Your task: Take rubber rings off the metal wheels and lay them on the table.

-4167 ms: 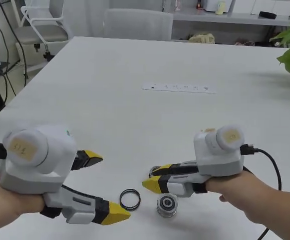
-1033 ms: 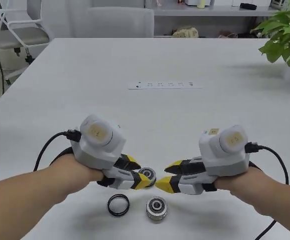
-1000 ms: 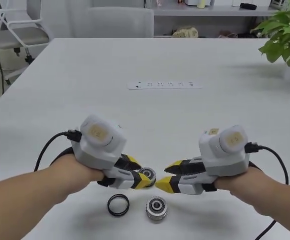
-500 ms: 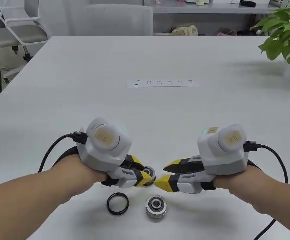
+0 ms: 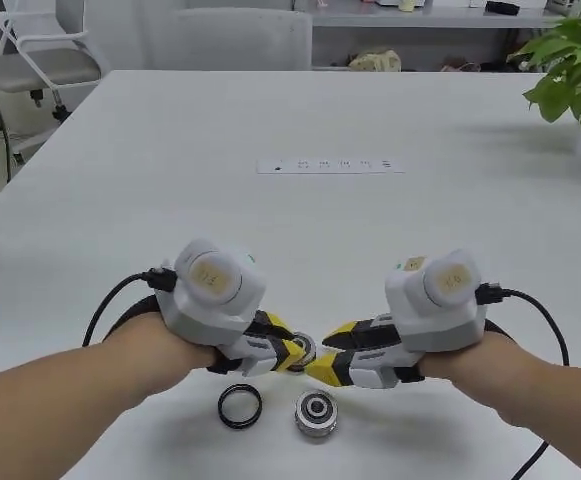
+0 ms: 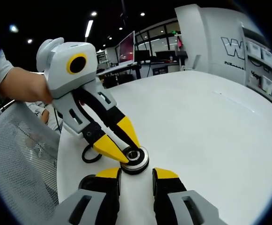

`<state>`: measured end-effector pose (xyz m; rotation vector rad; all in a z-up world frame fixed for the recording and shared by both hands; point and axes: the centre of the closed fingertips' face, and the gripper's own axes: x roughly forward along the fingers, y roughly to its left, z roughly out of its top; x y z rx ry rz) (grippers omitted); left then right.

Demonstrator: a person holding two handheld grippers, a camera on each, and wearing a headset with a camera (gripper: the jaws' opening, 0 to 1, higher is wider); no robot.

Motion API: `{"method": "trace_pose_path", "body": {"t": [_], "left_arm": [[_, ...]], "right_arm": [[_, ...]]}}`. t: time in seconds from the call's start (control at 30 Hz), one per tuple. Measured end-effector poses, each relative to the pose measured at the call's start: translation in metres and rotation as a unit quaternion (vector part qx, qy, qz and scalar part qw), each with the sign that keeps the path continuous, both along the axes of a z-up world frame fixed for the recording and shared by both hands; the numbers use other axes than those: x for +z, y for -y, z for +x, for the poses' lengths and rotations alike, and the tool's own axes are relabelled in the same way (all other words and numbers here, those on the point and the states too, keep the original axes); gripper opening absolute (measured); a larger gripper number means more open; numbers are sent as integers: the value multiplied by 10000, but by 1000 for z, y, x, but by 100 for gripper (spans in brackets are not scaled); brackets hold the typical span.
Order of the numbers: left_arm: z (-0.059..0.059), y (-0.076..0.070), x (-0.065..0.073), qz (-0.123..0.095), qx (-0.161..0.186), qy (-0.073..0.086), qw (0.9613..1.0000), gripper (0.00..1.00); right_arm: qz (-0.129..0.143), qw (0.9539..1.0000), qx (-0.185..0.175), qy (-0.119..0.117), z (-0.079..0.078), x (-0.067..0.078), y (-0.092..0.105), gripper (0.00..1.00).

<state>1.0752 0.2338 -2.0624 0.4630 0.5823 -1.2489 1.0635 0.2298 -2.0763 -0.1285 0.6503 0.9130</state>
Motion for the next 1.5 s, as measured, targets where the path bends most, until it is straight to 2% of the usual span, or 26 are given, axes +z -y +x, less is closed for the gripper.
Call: {"method": "trace_pose_path", "body": {"t": [0.13, 0.23, 0.27, 0.5, 0.63, 0.8, 0.9, 1.3, 1.5], "left_arm": [[0, 0, 0, 30, 48, 1, 10000, 7], [0, 0, -1, 18, 53, -12, 10000, 7], [0, 0, -1, 16, 60, -22, 10000, 7], [0, 1, -1, -14, 133, -95, 9999, 7], [0, 1, -1, -52, 154, -100, 9998, 7], [1, 2, -1, 17, 142, -10, 9999, 7], [1, 1, -1, 4, 175, -20, 9998, 7], [2, 2, -1, -40, 242, 67, 9997, 8], [2, 3, -1, -26, 257, 80, 9996, 7]], "right_arm": [[-46, 10000, 40, 30, 1, -2, -3, 20], [-217, 9996, 137, 90, -1, -7, -4, 16], [-217, 9995, 162, 148, -1, -7, -4, 16], [-203, 9996, 137, 105, -2, -6, -1, 13], [-161, 9998, 72, 52, -2, -7, 1, 10], [-151, 9999, -2, 8, -2, -8, 2, 7], [-39, 9999, -117, -93, -3, -7, 4, 0], [9, 9993, -291, -220, -3, -6, 3, 0], [154, 9983, -430, -374, -2, -6, 6, 0]]}}
